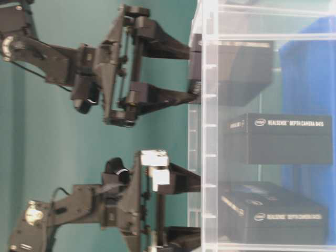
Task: Take the box out of the case with both arms.
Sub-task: 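Lift both held box pairs straight up out of the bin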
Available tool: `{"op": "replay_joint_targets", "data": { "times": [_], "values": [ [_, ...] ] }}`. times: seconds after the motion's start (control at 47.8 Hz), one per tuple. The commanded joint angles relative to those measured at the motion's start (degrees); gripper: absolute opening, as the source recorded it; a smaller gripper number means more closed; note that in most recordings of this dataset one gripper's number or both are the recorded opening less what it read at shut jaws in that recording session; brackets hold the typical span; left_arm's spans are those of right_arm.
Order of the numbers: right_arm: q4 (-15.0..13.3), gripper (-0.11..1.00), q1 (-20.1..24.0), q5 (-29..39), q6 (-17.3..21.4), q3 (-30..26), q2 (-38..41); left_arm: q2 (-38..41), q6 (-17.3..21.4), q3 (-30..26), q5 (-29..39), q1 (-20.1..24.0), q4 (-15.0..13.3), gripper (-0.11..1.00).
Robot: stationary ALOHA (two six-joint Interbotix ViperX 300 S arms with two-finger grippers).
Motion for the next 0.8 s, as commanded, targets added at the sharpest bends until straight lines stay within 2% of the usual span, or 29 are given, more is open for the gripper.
{"op": "replay_joint_targets", "data": {
  "times": [0.0, 0.147, 0.774],
  "values": [
    [-1.0, 0.67, -0.2, 1.4, -0.2, -3.4, -2.8, -2.8, 0.3, -4.2, 1.1, -0.4, -0.1, 0.64],
    [-2.0, 0.67, -0.2, 4.1, -0.5, -6.7, -3.9, -3.4, 1.3, -8.5, 3.9, -0.4, -0.1, 0.64],
    [-2.1, 0.67, -0.1, 13.9, -4.0, -20.2, -4.7, -3.6, 3.3, -30.4, 22.0, -0.3, -0.1, 0.64]
  ]
}}
